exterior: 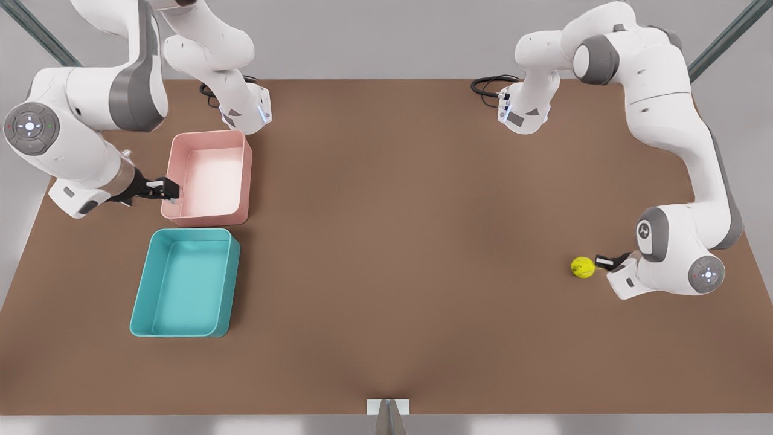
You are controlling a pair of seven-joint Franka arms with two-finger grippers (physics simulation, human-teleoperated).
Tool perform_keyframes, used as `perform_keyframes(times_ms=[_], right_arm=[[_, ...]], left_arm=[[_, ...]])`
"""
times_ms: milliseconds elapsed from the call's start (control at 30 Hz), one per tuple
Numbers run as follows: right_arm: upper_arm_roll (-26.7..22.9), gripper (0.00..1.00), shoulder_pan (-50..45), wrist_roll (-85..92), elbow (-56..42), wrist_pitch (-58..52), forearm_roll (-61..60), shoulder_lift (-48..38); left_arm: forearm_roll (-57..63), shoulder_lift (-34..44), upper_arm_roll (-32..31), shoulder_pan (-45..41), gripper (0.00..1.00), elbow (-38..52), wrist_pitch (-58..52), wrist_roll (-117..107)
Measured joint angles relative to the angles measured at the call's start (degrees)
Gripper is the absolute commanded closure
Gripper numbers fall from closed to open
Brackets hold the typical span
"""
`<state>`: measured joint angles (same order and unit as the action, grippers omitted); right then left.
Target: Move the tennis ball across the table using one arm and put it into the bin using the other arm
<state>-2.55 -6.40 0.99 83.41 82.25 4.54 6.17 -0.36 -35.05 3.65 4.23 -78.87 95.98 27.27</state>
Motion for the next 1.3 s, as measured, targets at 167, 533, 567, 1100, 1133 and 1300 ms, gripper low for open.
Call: perform_keyframes(times_ms=[167,533,567,1100,1133,1300], right_arm=[[-0.2,0.00,0.4,-0.2,-0.7,-0.1,0.2,0.5],[-0.3,0.00,0.3,-0.4,-0.3,-0.4,0.1,0.5],[-0.3,0.00,0.3,-0.4,-0.3,-0.4,0.1,0.5],[-0.4,0.00,0.2,-0.3,-0.2,-0.7,0.0,0.7],[-0.3,0.00,0.2,-0.3,-0.2,-0.8,0.0,0.7],[-0.3,0.00,0.2,-0.3,-0.3,-0.7,0.0,1.4]], left_arm=[[-0.2,-1.9,2.0,2.4,0.79,-4.9,8.2,25.8],[2.3,-1.8,2.5,3.8,0.79,-17.2,25.3,60.7],[2.4,-1.8,2.5,3.8,0.79,-18.4,26.0,62.5],[2.2,-1.6,-7.9,-3.1,0.79,-22.4,29.9,68.9],[2.2,-1.0,-10.6,-4.1,0.79,-22.3,29.6,66.7],[2.1,0.5,-12.3,-4.9,0.79,-18.6,26.3,56.3]])
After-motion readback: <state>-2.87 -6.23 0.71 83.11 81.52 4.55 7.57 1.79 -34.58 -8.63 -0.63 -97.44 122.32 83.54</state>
